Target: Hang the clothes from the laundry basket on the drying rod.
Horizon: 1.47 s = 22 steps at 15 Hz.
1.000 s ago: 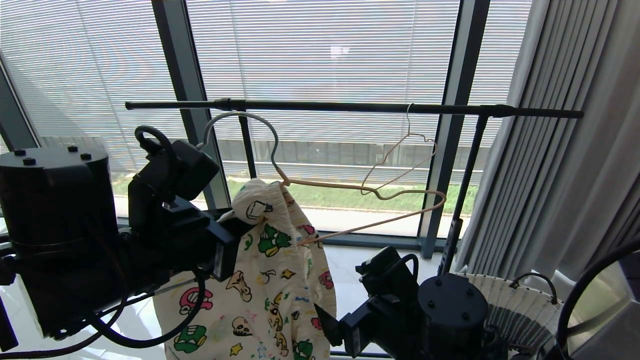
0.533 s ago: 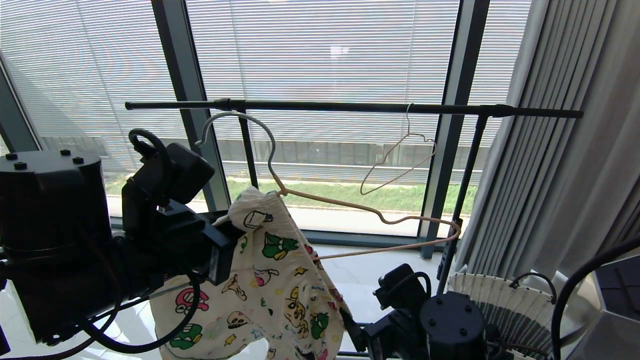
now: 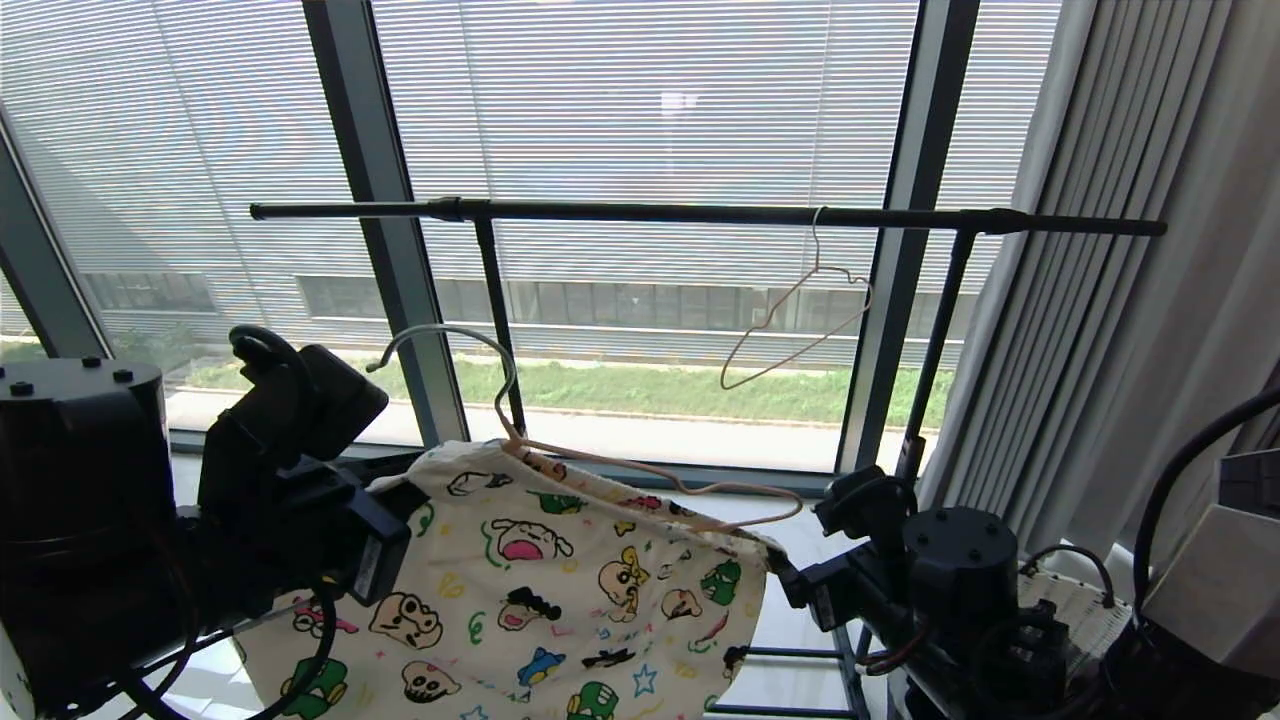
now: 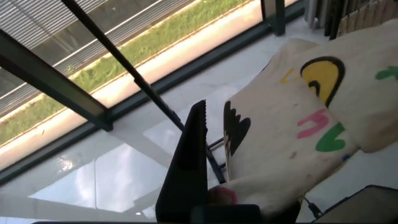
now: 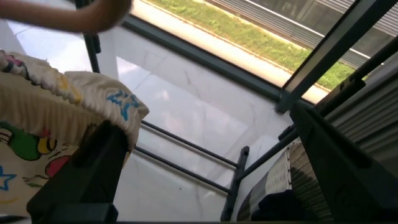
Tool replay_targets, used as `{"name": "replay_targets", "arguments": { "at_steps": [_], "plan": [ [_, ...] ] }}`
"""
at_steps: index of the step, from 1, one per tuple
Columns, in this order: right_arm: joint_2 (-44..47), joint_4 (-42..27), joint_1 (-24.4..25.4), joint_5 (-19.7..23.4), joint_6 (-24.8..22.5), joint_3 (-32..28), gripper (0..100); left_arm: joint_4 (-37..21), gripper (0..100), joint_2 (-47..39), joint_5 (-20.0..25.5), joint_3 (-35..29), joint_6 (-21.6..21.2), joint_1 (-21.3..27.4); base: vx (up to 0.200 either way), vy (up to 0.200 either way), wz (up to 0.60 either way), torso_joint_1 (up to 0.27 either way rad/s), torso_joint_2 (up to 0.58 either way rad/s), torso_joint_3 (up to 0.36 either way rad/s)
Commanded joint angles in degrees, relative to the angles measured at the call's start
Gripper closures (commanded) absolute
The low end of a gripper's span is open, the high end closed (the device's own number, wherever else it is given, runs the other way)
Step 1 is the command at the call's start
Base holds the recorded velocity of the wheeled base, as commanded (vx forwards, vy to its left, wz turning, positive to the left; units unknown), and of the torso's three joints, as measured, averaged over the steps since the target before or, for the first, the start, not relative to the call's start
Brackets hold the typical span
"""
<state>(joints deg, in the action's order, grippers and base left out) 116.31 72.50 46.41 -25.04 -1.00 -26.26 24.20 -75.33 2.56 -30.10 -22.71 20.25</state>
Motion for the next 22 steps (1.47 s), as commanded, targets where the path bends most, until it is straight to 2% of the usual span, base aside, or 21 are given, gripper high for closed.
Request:
{"name": "replay_targets", "arguments": {
  "at_steps": [1, 5, 7, 8, 11, 15, 18, 22],
  "plan": [
    [-1.2, -0.2, -0.9, 0.0, -0.3, 0.0, 0, 0.0, 100, 1.2, 0.3, 4.3, -3.7, -4.3, 0.0, 0.0, 0.0, 0.0, 0.0, 0.0],
    [-3.6, -2.5, -1.0, 0.2, -0.7, -0.5, 0, -0.2, 100, 0.4, -0.7, 6.9, -5.5, -4.3, 0.0, 0.0, 0.0, 0.0, 0.0, 0.0],
    [-9.7, -10.9, -1.3, 3.7, -0.7, -5.4, 0, -0.2, 100, -2.5, -9.1, 7.2, -5.1, -4.3, 0.0, 0.0, 0.0, 0.0, 0.0, 0.0],
    [-12.4, -15.9, -1.9, 5.9, -0.7, -8.6, 0, -0.2, 100, -4.0, -11.0, 6.9, -3.7, -4.3, 0.0, 0.0, 0.0, 0.0, 0.0, 0.0],
    [-21.4, -37.2, -1.8, 14.2, -0.7, -20.1, 0, -0.2, 100, -5.8, -11.4, 5.8, 1.4, -3.5, 0.0, 0.0, 0.0, 0.0, 0.0, 0.0],
    [-28.5, -47.3, -0.3, 19.9, -1.3, -21.8, 0, 0.1, 100, -5.5, -11.4, 5.6, 6.4, 0.3, 0.0, 0.0, 0.0, 0.0, 0.0, 0.0],
    [-34.6, -57.5, -0.3, 24.9, -1.3, -21.8, 0, 2.0, 100, -6.0, -11.4, 4.2, 7.2, 2.3, 0.0, 0.0, 0.0, 0.0, 0.0, 0.0],
    [-35.6, -67.9, -0.2, 26.1, -6.1, -24.5, 0, 2.0, 100, -4.8, -11.4, 3.5, 9.9, 9.7, 0.0, 0.0, 0.0, 0.0, 0.0, 0.0]
  ]
}}
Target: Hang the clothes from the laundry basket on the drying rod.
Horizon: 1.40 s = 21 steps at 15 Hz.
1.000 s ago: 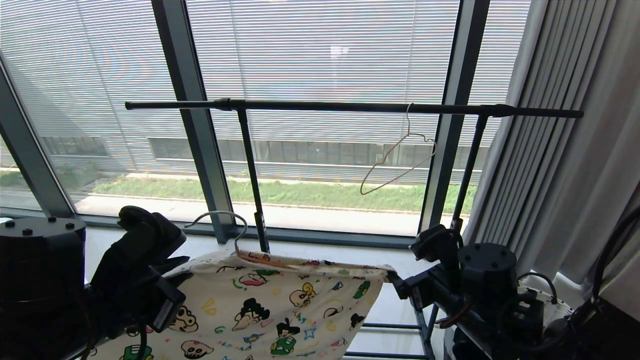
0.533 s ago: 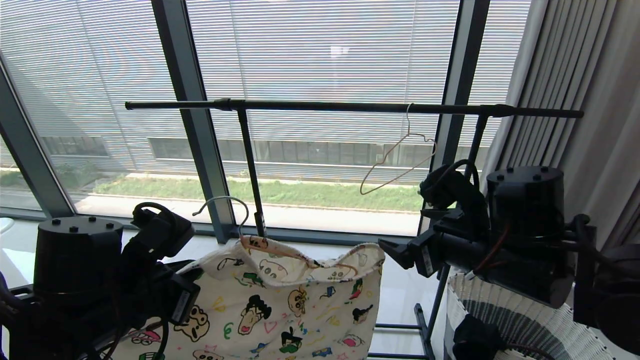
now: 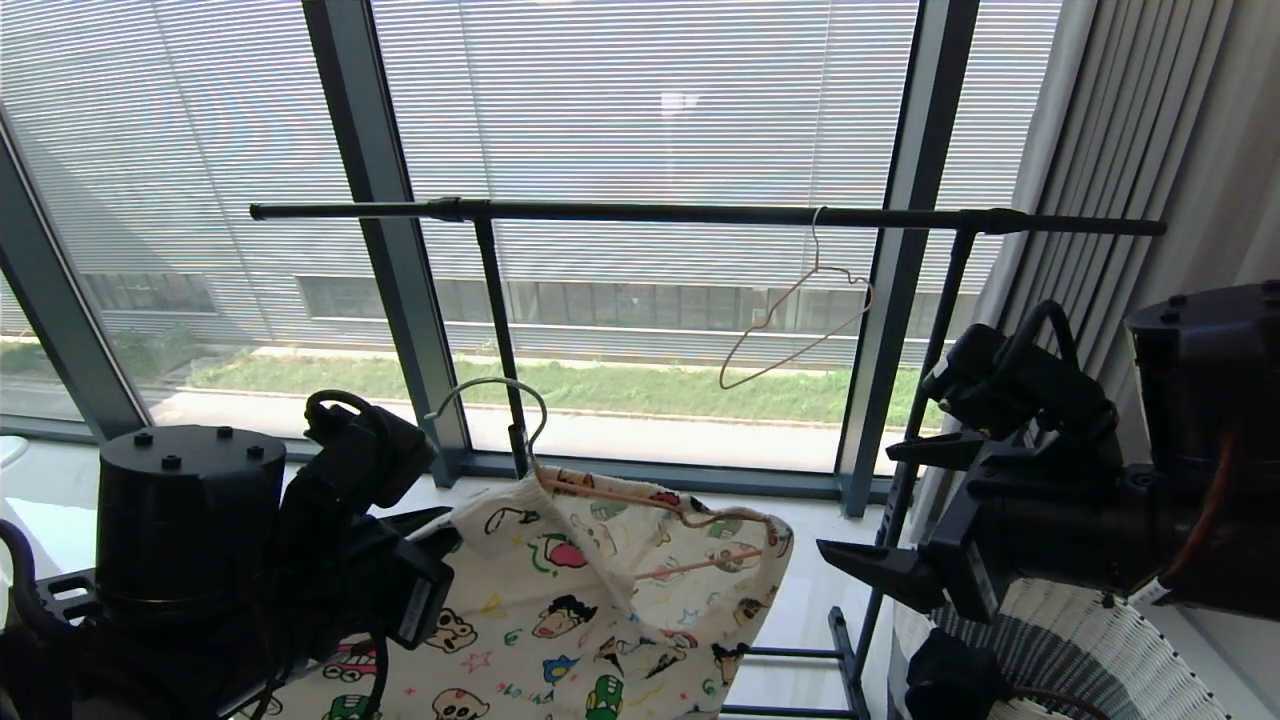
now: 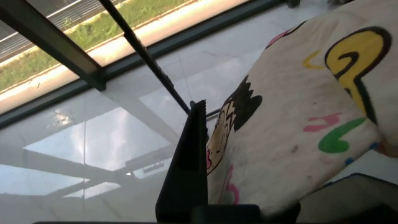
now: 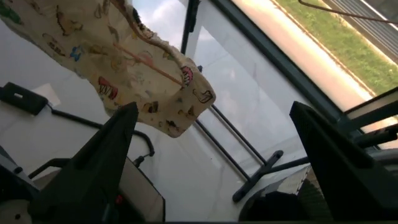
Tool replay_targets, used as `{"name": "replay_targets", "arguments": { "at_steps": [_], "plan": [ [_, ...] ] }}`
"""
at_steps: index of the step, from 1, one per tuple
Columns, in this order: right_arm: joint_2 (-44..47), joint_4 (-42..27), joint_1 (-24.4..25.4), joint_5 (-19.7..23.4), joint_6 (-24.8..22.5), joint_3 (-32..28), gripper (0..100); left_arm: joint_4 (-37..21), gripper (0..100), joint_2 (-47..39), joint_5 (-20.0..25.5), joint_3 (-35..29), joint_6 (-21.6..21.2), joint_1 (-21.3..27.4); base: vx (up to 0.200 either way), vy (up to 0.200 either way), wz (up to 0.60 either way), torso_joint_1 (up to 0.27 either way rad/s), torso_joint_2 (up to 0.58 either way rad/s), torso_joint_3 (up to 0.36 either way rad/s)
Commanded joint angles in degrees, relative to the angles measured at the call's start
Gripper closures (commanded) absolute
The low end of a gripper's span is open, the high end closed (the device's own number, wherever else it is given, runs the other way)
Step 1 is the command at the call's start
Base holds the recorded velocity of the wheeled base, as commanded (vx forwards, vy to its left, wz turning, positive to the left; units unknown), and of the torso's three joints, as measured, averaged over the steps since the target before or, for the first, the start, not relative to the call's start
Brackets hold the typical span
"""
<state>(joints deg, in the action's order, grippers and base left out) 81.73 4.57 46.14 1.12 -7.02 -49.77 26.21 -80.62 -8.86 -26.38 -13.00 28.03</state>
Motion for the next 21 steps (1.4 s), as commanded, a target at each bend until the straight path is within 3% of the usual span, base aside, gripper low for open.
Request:
{"name": "replay_targets", "arguments": {
  "at_steps": [1, 2, 5, 11, 19, 20, 21],
  "plan": [
    [-0.4, -1.3, 0.6, 1.3, -1.7, -1.9, 0, 0.0, 100, 0.2, -0.3, -0.3, 0.0, 3.4, 0.0, 0.0, 0.0, 0.0, 0.0, 0.0],
    [1.6, -3.3, 2.2, 2.3, -3.2, -3.8, 0, 0.0, 100, -0.4, -2.7, -1.1, 0.0, 7.0, 0.0, 0.0, 0.0, 0.0, 0.0, 0.0],
    [5.8, -7.4, 6.3, 4.1, -4.8, -7.1, 0, 0.0, 100, -2.1, -6.5, -2.0, 0.0, 11.7, 0.0, 0.0, 0.0, 0.0, 0.0, 0.0],
    [12.9, -6.9, 7.3, 5.1, -5.5, -10.5, 0, 0.1, 100, -0.9, -6.5, -2.1, 0.3, 14.2, 0.0, 0.0, 0.0, 0.0, 0.0, 0.0],
    [15.6, -4.6, 6.0, 4.6, -5.5, -10.3, 0, 0.1, 100, 1.2, -6.1, -2.1, 0.3, 17.5, 0.0, 0.0, 0.0, 0.0, 0.0, 0.0],
    [15.6, -4.6, 6.0, 4.6, -5.5, -10.3, 100, 0.1, 100, 1.2, -6.1, -2.1, 0.3, 17.5, 0.0, 0.0, 0.0, 0.0, 0.0, 0.0],
    [15.5, -4.6, 6.0, 4.5, -5.5, -10.3, 100, 0.1, 100, 1.2, -6.1, -2.1, 0.3, 17.5, 0.0, 0.0, 0.0, 0.0, 0.0, 0.0]
  ]
}}
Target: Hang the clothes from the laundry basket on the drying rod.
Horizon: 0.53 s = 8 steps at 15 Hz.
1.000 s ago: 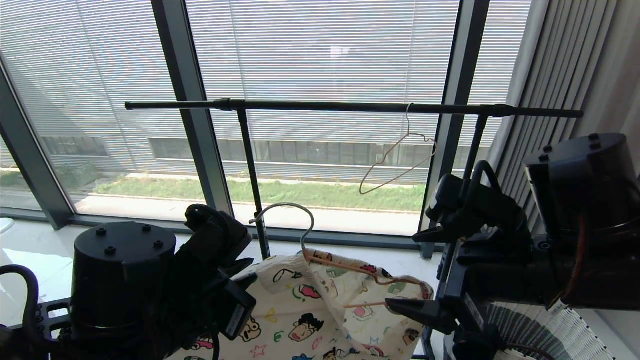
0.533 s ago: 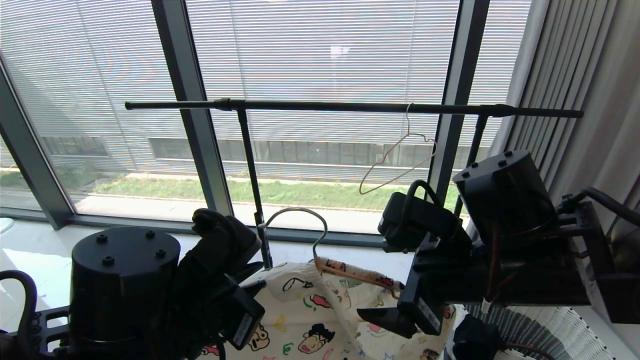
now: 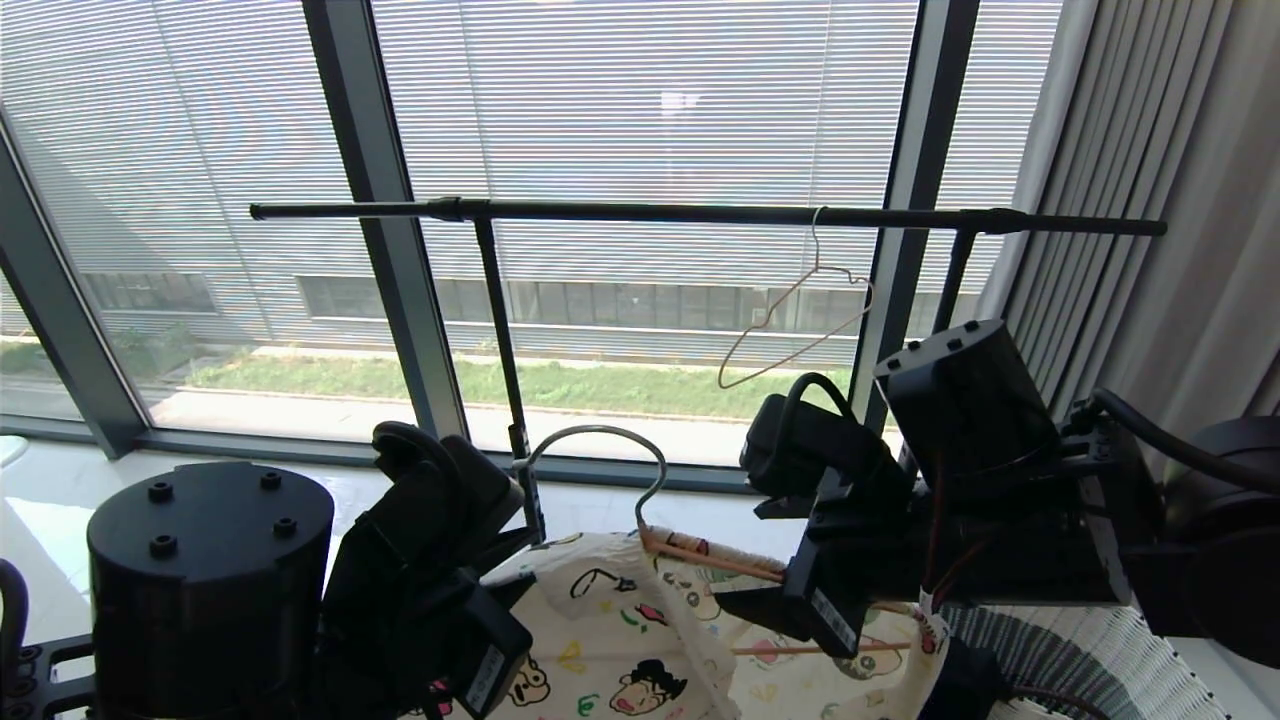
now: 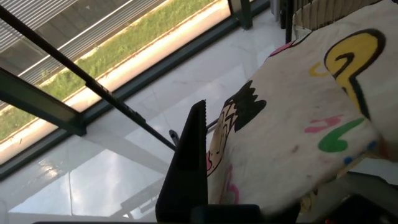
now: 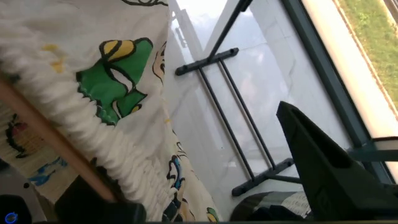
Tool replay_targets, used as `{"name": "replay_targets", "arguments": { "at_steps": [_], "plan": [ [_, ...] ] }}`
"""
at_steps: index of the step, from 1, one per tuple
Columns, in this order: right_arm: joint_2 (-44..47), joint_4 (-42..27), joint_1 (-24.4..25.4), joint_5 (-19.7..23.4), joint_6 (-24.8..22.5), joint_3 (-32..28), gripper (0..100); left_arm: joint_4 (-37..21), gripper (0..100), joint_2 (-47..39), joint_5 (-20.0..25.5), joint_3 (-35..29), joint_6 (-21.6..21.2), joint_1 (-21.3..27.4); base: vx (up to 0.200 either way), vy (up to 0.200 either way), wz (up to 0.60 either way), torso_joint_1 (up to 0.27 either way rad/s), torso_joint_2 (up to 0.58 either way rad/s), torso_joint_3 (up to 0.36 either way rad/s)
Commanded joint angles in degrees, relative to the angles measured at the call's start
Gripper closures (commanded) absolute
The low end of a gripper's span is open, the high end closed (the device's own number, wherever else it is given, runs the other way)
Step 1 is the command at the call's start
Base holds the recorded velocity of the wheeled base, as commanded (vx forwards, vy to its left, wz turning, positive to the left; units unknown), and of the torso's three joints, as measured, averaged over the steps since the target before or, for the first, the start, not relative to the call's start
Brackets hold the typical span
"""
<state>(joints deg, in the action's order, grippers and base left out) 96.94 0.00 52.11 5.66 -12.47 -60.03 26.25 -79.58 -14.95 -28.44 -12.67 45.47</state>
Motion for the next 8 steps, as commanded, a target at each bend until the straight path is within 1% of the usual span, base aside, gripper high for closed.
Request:
{"name": "replay_targets", "arguments": {
  "at_steps": [1, 4, 6, 7, 8],
  "plan": [
    [0.1, 0.0, 0.0, 0.0, 0.0, 0.0, 100, 0.0, 100, 0.1, -0.1, 0.0, 0.0, 0.1, 0.0, 0.0, 0.0, 0.0, 0.0, 0.0],
    [-0.6, 0.1, 0.0, -0.1, 0.0, 0.0, 100, 0.0, 100, 0.4, 0.0, 0.1, 0.0, 0.1, 0.0, 0.0, 0.0, 0.0, 0.0, 0.0],
    [-1.1, 1.8, 0.0, -0.1, -0.2, 0.6, 100, 0.0, 100, 0.4, 0.0, 0.1, 0.0, 0.1, 0.0, 0.0, 0.0, 0.0, 0.0, 0.0],
    [-1.3, 3.8, 0.0, -0.1, -1.1, 1.5, 100, 0.0, 100, 0.4, -0.1, 0.1, -0.2, 0.1, 0.0, 0.0, 0.0, 0.0, 0.0, 0.0],
    [-1.6, 6.2, 0.0, 0.0, -3.0, 2.8, 100, 0.0, 100, 0.4, -0.1, 0.1, -0.2, 0.3, 0.0, 0.0, 0.0, 0.0, 0.0, 0.0]
  ]
}}
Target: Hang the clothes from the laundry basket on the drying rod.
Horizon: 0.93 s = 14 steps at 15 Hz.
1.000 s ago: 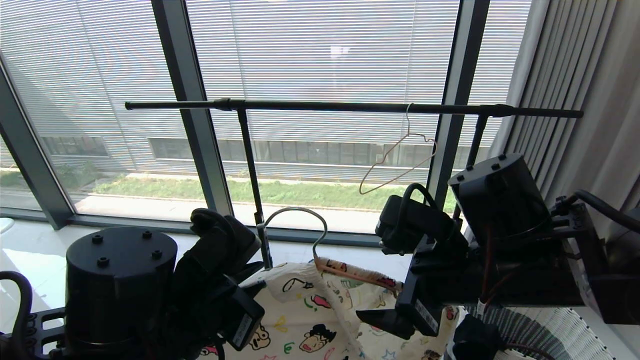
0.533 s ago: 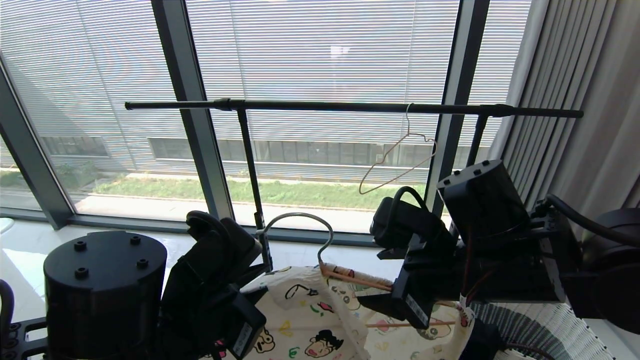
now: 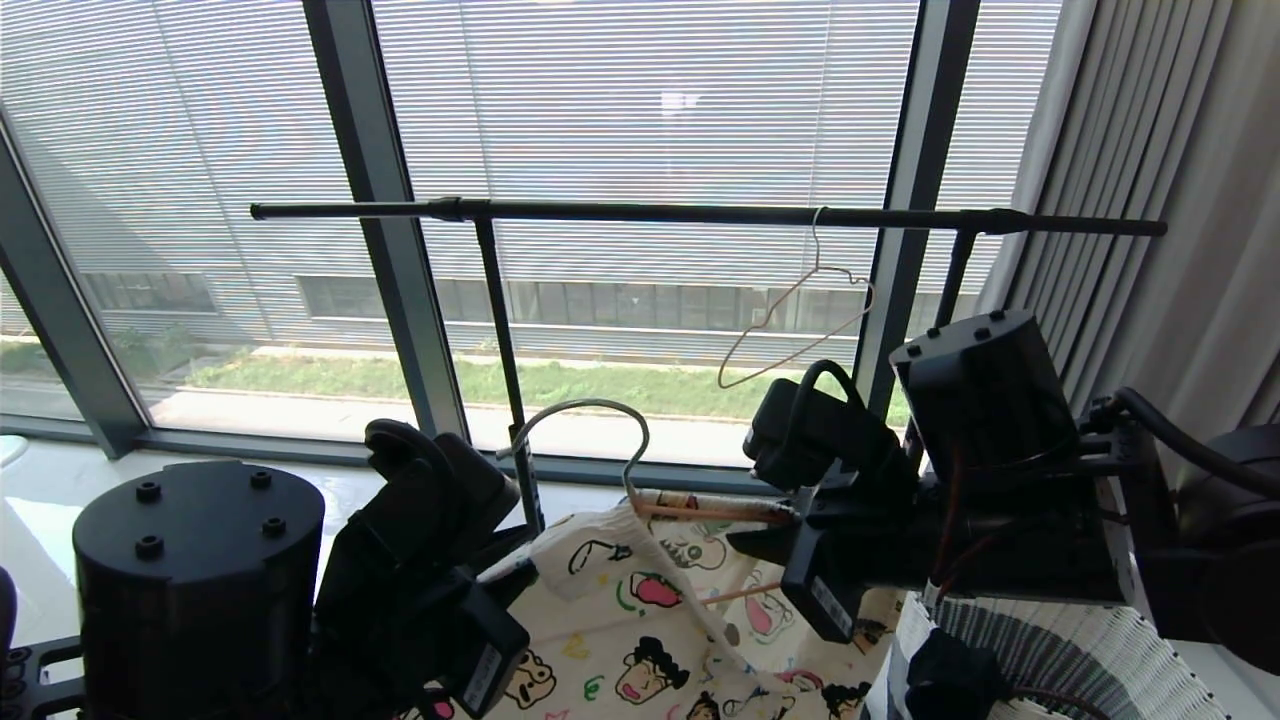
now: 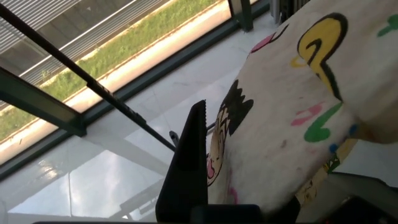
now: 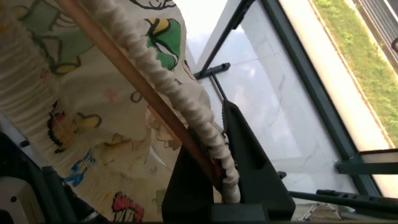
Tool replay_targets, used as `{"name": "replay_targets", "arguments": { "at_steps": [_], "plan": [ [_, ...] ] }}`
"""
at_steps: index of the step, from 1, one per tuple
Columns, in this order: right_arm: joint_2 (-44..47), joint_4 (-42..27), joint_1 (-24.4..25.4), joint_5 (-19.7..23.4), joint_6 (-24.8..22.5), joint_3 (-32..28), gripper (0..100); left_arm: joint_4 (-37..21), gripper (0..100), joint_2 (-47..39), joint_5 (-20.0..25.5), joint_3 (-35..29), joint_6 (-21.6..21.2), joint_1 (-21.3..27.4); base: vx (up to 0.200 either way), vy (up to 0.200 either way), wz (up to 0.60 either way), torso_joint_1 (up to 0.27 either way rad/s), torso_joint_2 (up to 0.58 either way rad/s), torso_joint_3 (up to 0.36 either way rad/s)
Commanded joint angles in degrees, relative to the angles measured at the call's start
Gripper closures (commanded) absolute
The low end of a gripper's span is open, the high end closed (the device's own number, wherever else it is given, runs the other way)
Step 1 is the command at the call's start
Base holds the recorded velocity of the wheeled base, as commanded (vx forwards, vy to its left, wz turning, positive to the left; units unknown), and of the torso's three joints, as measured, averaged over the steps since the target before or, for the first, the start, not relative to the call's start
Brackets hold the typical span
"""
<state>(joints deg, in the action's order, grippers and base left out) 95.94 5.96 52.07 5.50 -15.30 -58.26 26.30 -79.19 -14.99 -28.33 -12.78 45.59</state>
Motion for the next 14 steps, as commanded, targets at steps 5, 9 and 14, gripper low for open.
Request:
{"name": "replay_targets", "arguments": {
  "at_steps": [5, 9, 14],
  "plan": [
    [-1.9, 15.7, -1.4, 0.2, -12.9, 6.8, 100, 0.0, 0, 0.8, -0.1, 0.6, 0.1, -1.6, 0.0, 0.0, 0.0, 0.0, 0.0, 0.0],
    [-3.1, 24.9, -6.7, 0.7, -19.2, 10.8, 100, 0.0, 0, 3.3, -0.1, 2.9, 0.1, -4.9, 0.0, 0.0, 0.0, 0.0, 0.0, 0.0],
    [-5.1, 26.1, -13.8, 1.5, -18.8, 10.8, 100, 0.0, 0, 11.8, 0.3, 9.5, 0.1, -5.1, 0.0, 0.0, 0.0, 0.0, 0.0, 0.0]
  ]
}}
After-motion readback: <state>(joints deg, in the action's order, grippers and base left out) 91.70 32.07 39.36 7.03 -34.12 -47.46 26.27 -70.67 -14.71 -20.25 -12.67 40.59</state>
